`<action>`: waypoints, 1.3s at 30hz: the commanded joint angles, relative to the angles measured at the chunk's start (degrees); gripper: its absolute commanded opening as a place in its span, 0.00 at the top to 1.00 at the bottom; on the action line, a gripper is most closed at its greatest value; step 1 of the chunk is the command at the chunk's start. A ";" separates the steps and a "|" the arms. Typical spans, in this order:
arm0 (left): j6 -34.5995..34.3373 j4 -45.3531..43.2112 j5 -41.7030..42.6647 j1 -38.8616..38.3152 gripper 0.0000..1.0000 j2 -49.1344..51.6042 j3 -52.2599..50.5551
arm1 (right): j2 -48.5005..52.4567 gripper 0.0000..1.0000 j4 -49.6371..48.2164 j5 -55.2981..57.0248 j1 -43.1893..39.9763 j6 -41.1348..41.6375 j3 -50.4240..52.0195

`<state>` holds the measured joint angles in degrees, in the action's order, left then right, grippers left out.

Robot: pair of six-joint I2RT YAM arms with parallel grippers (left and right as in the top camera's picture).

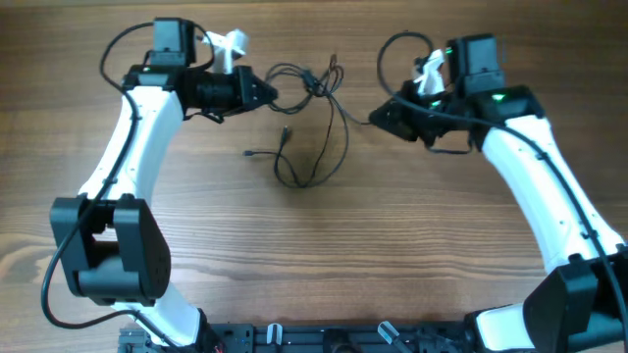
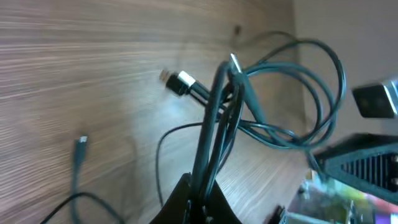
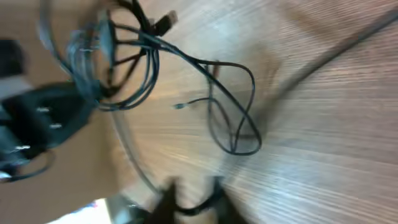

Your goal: Untangle cables

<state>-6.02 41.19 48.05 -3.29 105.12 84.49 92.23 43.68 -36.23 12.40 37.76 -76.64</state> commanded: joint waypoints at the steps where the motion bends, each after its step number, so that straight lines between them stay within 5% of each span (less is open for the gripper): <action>1: 4.26 -0.24 4.00 -0.83 0.96 0.66 -0.17 | -2.01 0.43 0.07 9.88 3.06 -2.64 -0.59; 4: 4.35 -0.24 3.96 -0.59 0.96 0.66 -0.17 | -2.03 0.26 -0.26 7.89 3.34 -4.63 -1.42; 7: 4.63 -0.24 3.34 -0.59 0.96 0.66 -0.17 | -2.03 0.20 -1.33 -0.79 3.34 -4.63 -3.89; 14: 11.06 2.51 3.58 -2.58 0.96 0.66 -0.17 | -1.68 0.38 -7.78 0.76 4.15 0.85 -3.96; 19: 19.15 6.36 3.58 -4.76 0.96 0.66 -0.17 | -1.68 0.50 -6.54 9.53 4.52 13.33 -3.69; 24: 19.12 6.36 3.48 -4.81 0.96 0.66 -0.17 | -1.68 0.46 -2.32 9.68 5.51 22.43 -3.50; 29: 19.10 6.19 2.95 -4.72 0.96 0.66 -0.17 | -1.25 0.67 2.16 13.25 6.19 29.22 -3.50; 39: 19.12 5.51 6.45 -4.87 0.96 0.66 -0.17 | 3.21 0.70 -1.60 12.59 6.97 34.88 -3.50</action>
<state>11.75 47.35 50.83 -8.21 105.12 84.47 92.77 42.37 -23.92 18.41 70.78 -79.44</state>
